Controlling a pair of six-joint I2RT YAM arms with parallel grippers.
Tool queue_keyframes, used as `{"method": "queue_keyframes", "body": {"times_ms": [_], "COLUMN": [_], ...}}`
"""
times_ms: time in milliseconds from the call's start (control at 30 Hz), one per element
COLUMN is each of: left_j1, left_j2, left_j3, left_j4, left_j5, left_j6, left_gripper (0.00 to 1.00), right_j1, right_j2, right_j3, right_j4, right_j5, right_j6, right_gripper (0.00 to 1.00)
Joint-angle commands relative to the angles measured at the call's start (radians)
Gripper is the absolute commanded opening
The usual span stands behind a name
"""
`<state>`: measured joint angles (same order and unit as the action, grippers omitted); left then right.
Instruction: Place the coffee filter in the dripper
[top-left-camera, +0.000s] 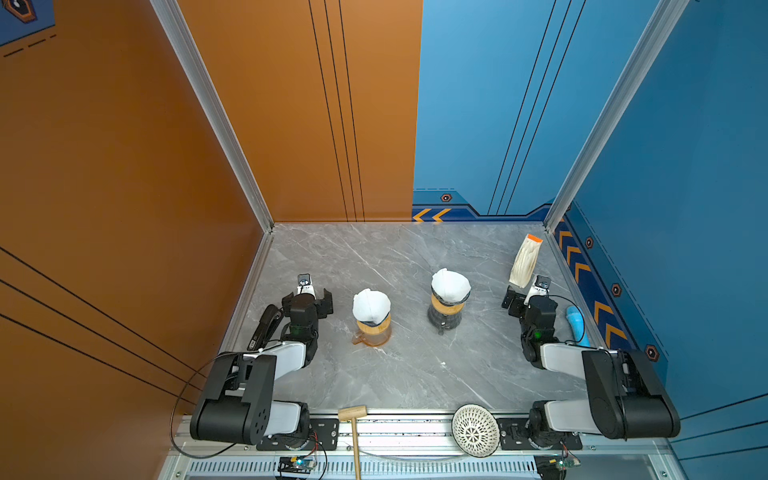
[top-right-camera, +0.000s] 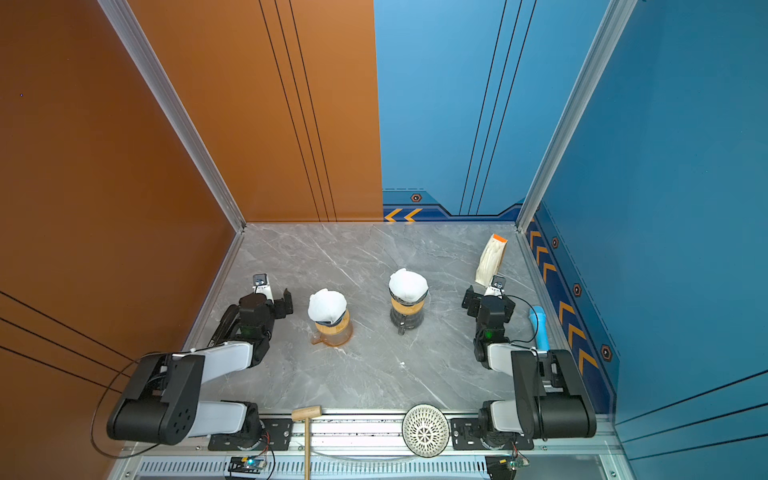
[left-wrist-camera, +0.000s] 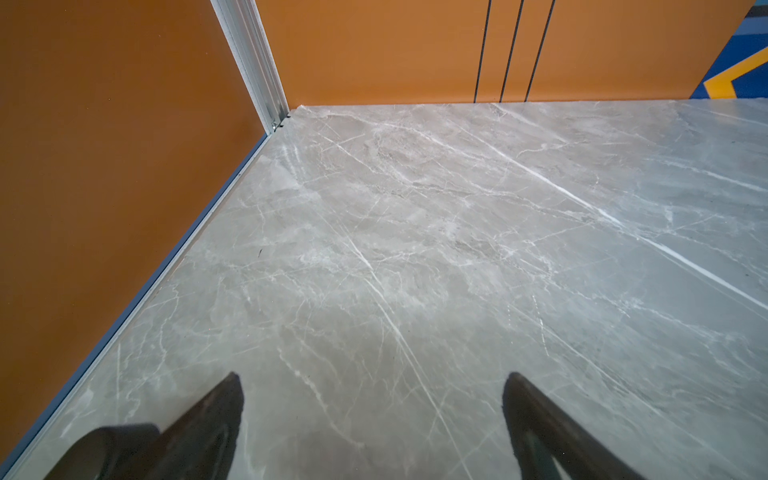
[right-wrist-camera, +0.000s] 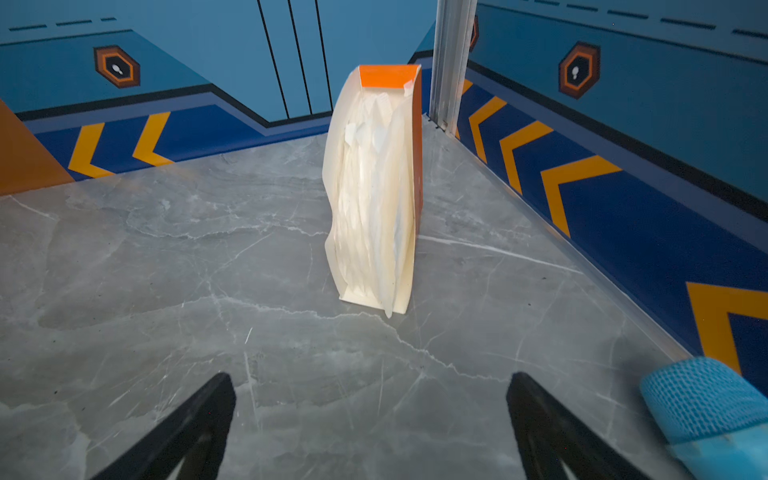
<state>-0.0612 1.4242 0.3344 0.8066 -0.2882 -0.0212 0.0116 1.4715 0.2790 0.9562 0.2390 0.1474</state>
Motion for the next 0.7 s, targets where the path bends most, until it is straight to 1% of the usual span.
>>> {"method": "queue_keyframes", "body": {"times_ms": [0,67,100,167,200,233,300,367,433,567,667], "left_j1": [0.015,0.018,0.020,0.024,0.029,0.033,0.038,0.037,0.036,0.024,0.021], "left_j2": [0.048,0.086,0.108,0.150,0.140,0.131,0.138,0.140,0.138,0.140,0.140], "left_j3": [-0.003,-0.005,-0.005,-0.006,-0.004,-0.002,-0.011,-0.004,0.010,0.011,0.012], "left_j4": [0.128,0.166,0.184,0.239,0.212,0.194,0.222,0.212,0.182,0.183,0.183], "left_j5": [0.064,0.065,0.068,0.076,0.086,0.099,0.102,0.079,0.033,0.003,0.000], "left_j6": [0.018,0.014,0.013,0.015,0.012,0.007,0.006,-0.003,-0.016,-0.012,-0.010], "left_gripper": [0.98,0.98,0.98,0.98,0.98,0.98,0.98,0.98,0.98,0.98,0.98], "right_j1": [-0.005,-0.007,-0.006,0.020,0.032,0.039,0.048,0.053,0.054,0.056,0.056], "right_j2": [0.102,0.054,0.051,0.080,0.072,0.064,0.080,0.072,0.078,0.076,0.076], "right_j3": [-0.047,-0.019,0.000,0.031,0.062,0.082,0.070,0.076,0.072,0.073,0.074], "right_j4": [0.261,0.125,0.088,0.073,-0.006,-0.044,0.009,-0.020,0.000,-0.006,-0.005], "right_j5": [-0.032,-0.014,-0.004,0.025,0.040,0.043,0.056,0.066,0.071,0.072,0.072], "right_j6": [-0.029,-0.018,-0.014,-0.040,-0.047,-0.056,-0.066,-0.066,-0.069,-0.069,-0.070], "right_gripper": [1.00,1.00,1.00,1.00,1.00,1.00,1.00,1.00,1.00,1.00,1.00]}}
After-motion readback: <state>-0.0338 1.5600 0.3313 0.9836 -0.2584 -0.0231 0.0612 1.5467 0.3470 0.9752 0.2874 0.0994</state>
